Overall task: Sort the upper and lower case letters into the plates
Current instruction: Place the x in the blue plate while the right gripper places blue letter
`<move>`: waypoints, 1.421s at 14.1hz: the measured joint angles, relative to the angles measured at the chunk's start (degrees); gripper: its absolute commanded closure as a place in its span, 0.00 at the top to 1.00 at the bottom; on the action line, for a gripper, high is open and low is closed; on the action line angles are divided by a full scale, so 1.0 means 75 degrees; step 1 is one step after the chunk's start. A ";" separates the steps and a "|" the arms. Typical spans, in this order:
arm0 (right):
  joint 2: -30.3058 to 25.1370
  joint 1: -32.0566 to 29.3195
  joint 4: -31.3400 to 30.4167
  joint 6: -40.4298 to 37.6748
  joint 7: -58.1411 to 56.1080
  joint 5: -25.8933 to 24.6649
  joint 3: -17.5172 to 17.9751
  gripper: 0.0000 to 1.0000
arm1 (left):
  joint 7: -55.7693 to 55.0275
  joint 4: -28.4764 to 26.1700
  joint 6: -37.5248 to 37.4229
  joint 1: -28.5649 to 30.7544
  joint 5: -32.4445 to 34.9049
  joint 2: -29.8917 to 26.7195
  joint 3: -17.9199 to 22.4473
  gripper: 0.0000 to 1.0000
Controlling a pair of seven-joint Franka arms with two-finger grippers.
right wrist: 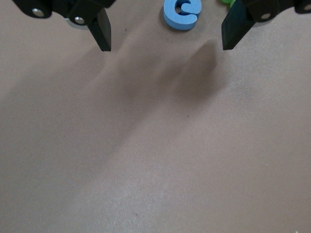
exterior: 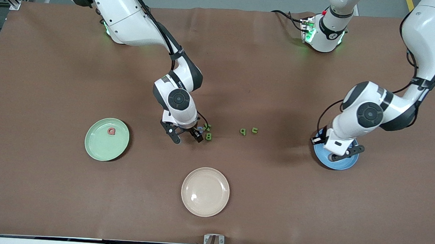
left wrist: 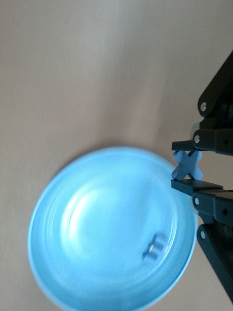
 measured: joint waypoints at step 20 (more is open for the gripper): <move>0.0117 -0.0056 0.0400 -0.0099 -0.0301 -0.0161 -0.0181 0.00 | 0.1260 -0.0468 0.0845 0.1385 0.2313 0.0971 0.0429 0.17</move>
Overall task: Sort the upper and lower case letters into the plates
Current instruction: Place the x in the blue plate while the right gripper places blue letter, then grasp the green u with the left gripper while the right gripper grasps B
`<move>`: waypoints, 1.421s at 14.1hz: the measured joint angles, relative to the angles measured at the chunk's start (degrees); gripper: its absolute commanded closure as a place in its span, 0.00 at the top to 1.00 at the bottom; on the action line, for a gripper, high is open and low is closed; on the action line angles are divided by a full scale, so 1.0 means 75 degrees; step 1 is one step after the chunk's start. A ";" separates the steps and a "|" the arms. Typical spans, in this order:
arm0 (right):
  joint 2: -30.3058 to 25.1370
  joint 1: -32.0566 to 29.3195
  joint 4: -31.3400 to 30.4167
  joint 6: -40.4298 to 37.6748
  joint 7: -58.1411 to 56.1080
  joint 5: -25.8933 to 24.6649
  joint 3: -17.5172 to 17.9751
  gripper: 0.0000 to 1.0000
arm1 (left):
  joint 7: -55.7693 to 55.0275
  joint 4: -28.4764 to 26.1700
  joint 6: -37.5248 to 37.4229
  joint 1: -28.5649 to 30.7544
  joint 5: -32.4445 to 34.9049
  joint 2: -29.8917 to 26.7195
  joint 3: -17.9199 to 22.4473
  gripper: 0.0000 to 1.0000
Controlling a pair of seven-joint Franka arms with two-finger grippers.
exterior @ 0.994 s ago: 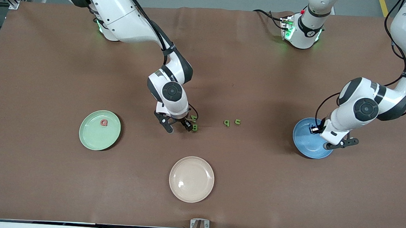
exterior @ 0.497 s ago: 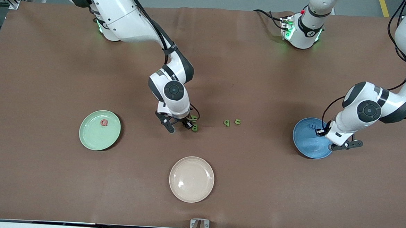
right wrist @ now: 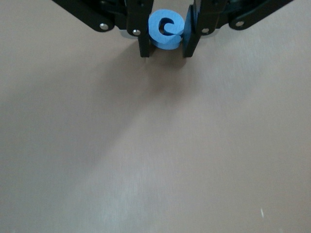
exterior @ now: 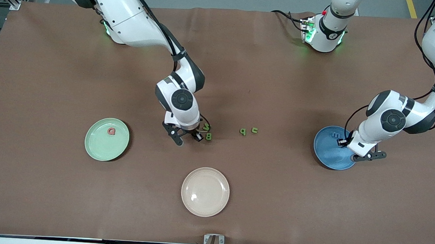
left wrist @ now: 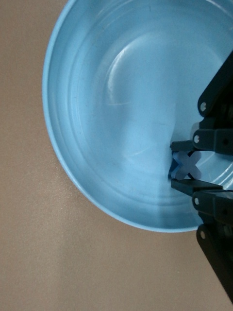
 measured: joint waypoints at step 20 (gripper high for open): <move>-0.1491 -0.3575 -0.1915 -0.0049 -0.6081 0.0000 -0.0020 0.00 | -0.3429 0.0512 -0.1883 -0.0132 -0.0971 -0.0072 -0.2759 1.00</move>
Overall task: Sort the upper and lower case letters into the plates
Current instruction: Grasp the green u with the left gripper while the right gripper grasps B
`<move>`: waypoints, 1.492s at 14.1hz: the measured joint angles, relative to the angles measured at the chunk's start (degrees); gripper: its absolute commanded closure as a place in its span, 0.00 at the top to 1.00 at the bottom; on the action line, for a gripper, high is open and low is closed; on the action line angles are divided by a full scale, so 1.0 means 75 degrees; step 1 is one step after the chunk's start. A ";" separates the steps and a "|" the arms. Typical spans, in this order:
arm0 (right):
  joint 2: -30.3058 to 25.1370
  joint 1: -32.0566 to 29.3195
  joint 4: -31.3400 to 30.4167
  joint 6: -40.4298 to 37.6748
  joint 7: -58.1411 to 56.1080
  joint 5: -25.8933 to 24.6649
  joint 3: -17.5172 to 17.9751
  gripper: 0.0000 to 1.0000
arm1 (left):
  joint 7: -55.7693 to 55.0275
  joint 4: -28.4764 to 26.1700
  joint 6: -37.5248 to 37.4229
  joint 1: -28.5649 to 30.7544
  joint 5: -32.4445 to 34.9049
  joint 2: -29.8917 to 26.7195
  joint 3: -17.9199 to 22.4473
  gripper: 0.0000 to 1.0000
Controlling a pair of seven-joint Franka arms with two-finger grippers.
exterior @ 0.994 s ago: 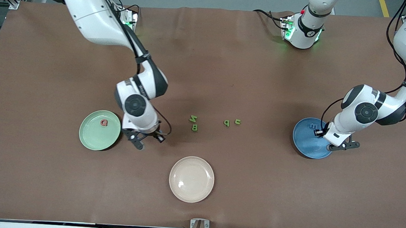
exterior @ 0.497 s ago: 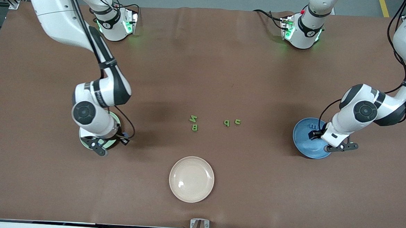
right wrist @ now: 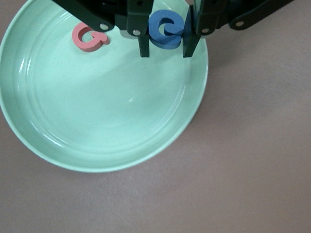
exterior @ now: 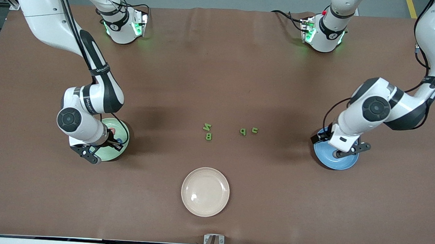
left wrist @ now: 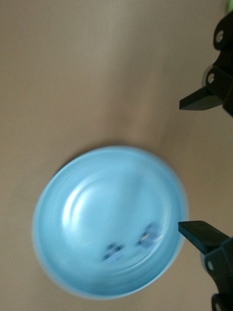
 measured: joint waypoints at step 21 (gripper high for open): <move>-0.0644 0.0503 -0.0149 -0.0318 0.1518 0.0061 0.0532 1.00 | -0.8581 0.0986 0.1674 -0.5874 -0.0538 0.0545 0.3430 0.82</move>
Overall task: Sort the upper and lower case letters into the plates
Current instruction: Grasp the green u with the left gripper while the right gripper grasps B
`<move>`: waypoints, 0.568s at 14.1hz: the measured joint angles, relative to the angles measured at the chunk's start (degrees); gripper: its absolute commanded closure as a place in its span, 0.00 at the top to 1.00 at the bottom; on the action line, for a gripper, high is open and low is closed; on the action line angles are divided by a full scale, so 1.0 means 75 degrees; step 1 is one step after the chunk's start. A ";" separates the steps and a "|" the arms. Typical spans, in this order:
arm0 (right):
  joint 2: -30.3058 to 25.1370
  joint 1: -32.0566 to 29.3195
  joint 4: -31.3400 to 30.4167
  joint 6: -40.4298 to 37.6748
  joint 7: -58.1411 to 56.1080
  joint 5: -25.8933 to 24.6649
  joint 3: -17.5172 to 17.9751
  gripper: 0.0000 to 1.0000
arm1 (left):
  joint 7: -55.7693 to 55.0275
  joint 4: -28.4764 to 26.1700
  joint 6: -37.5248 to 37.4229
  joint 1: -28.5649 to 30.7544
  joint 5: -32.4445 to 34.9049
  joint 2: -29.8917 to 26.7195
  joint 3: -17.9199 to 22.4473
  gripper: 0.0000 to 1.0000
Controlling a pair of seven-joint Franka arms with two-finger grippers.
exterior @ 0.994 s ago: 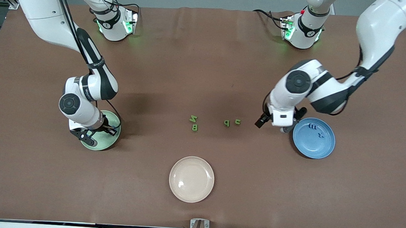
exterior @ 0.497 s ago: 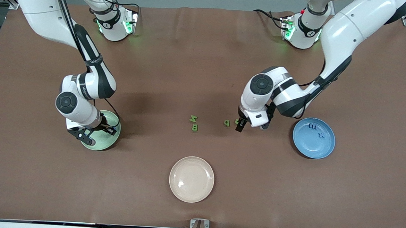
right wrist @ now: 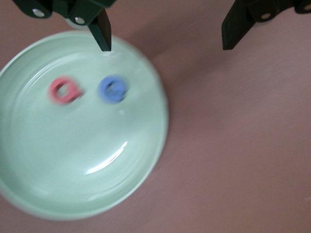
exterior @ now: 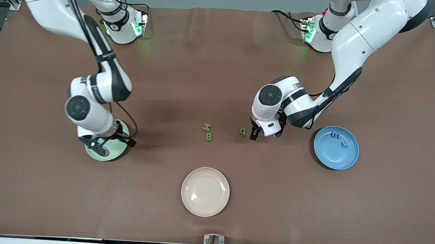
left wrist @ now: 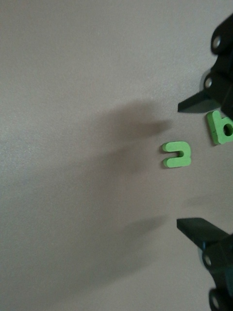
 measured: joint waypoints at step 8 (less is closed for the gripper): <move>0.1485 0.2276 0.1746 0.0055 0.0334 -0.0017 0.0043 0.97 | 0.0000 0.0027 0.0526 -0.0479 0.0000 0.0086 0.0568 0.71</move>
